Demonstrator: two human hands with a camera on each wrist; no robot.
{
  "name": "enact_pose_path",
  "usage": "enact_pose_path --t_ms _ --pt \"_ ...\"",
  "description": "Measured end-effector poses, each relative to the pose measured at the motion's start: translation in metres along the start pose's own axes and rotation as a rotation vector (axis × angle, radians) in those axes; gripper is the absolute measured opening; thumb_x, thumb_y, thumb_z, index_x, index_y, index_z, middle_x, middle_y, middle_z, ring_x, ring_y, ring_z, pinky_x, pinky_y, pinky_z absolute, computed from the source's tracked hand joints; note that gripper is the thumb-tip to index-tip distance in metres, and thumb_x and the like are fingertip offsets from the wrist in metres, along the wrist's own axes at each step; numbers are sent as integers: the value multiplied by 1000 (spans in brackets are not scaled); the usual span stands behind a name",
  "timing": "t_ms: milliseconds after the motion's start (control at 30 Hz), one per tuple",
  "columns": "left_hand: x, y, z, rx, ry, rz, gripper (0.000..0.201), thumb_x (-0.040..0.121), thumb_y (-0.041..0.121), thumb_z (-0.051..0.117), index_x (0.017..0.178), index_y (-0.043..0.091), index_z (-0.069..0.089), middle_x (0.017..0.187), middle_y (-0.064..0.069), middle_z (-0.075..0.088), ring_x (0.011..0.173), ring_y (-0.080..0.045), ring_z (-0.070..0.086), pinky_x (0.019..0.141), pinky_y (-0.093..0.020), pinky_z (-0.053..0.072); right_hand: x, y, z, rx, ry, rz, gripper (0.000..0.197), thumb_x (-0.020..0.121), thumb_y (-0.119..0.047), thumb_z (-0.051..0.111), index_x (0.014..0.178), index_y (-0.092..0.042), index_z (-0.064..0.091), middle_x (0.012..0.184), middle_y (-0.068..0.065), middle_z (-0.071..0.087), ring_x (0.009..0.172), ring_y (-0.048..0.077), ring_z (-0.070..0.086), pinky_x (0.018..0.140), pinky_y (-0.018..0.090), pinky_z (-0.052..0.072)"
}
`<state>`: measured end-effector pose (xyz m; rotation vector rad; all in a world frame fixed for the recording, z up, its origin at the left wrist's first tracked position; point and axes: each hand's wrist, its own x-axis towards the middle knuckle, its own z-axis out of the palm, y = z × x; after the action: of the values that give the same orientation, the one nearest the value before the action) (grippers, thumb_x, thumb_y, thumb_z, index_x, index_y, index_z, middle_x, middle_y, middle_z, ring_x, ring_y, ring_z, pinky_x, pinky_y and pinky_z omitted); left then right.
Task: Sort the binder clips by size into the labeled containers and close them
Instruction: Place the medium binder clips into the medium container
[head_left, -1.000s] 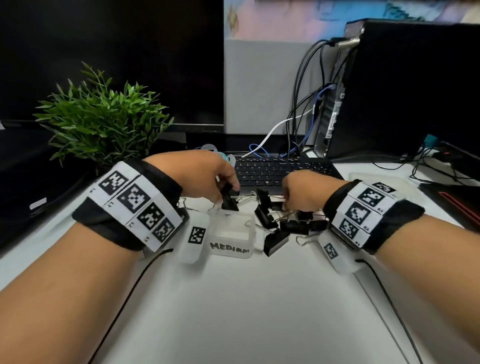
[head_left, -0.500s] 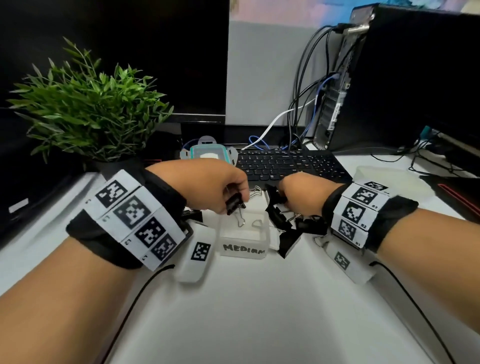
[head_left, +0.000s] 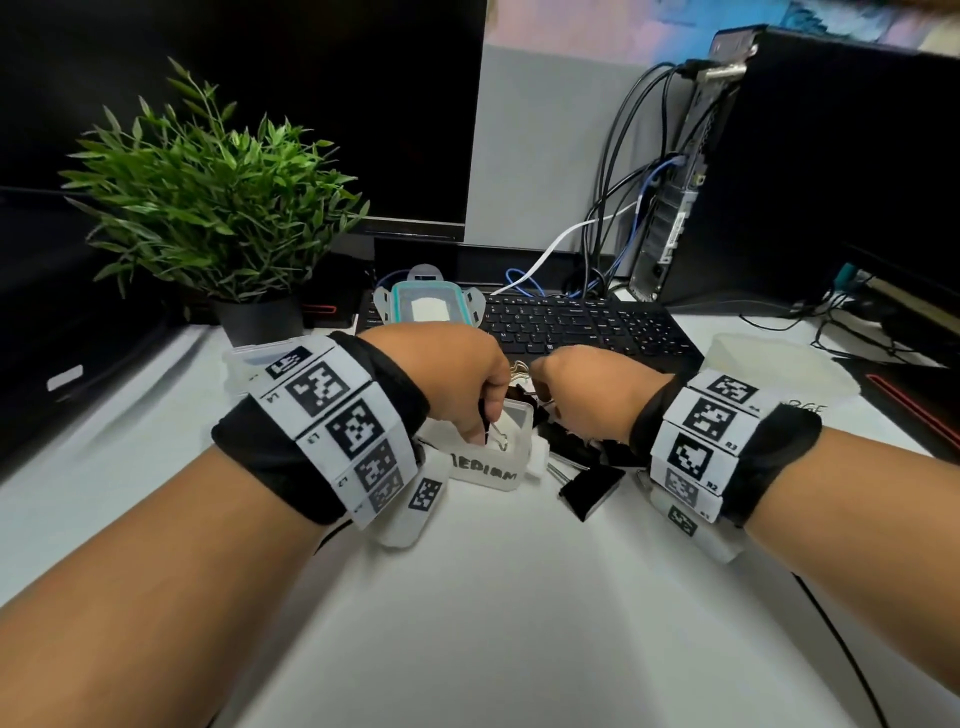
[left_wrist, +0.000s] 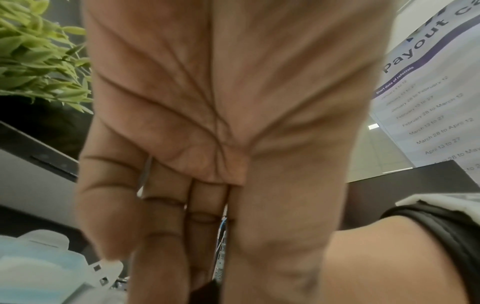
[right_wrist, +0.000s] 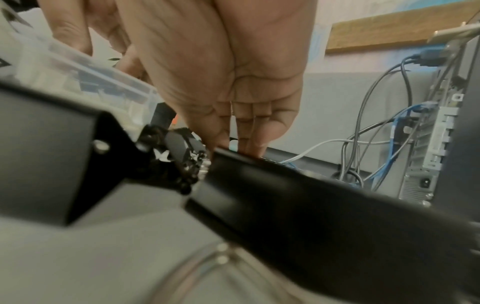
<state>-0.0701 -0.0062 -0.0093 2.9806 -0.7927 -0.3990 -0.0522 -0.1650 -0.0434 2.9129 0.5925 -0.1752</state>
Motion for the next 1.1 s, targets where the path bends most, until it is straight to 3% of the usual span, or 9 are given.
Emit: enact_pose_path --t_ms 200,400,500,633,700,800,867,933,1100 --pt "0 -2 4 61 17 -30 11 82 14 65 86 25 68 89 12 63 78 -7 53 61 -19 40 -7 11 -3 -39 -76 88 31 87 2 39 111 -9 55 108 9 59 83 23 49 70 31 44" --pt "0 -11 1 -19 75 -57 16 84 7 63 89 23 64 76 12 59 66 2 47 54 -17 32 -5 14 1 0 -77 112 30 87 2 40 112 -8 54 108 9 60 85 23 51 73 31 45" --pt "1 -15 2 -13 67 -80 17 83 10 66 88 26 62 90 9 60 82 -9 53 66 -22 39 -1 24 3 24 -46 203 28 85 3 46 109 -7 57 103 8 61 92 26 58 76 32 50" --pt "3 -9 1 65 -3 -73 27 84 18 69 104 36 66 116 7 50 112 -17 46 91 -33 45 1 34 5 15 -72 324 18 82 6 45 76 -9 51 67 4 47 66 25 50 55 27 41" --pt "3 -5 -1 130 -61 -51 39 86 21 66 116 45 60 132 8 41 126 -18 33 103 -40 39 1 35 7 12 -109 324 23 84 5 43 67 -11 45 65 4 46 60 22 47 48 24 36" --pt "3 -2 -1 174 -134 -12 49 90 13 59 122 50 54 145 13 29 133 -18 24 108 -41 34 2 35 9 -3 -144 284 20 87 1 42 92 -7 59 89 7 61 78 25 56 62 26 45" --pt "3 -3 0 173 -193 8 55 92 4 51 123 49 54 146 12 31 132 -17 33 107 -38 37 1 33 9 1 -130 247 31 87 0 40 109 -7 61 106 9 64 91 26 60 75 29 51" --pt "2 -3 2 155 -227 -15 58 93 1 45 123 49 54 146 13 32 130 -16 38 106 -35 38 0 30 8 38 -90 213 32 90 -4 40 113 -9 60 110 10 63 97 26 61 82 32 53" --pt "4 0 4 201 -213 -60 41 95 13 49 129 34 56 140 10 43 124 -18 45 98 -26 37 -2 27 11 34 -78 174 26 94 -28 49 112 -12 57 105 7 63 94 24 60 76 30 49"
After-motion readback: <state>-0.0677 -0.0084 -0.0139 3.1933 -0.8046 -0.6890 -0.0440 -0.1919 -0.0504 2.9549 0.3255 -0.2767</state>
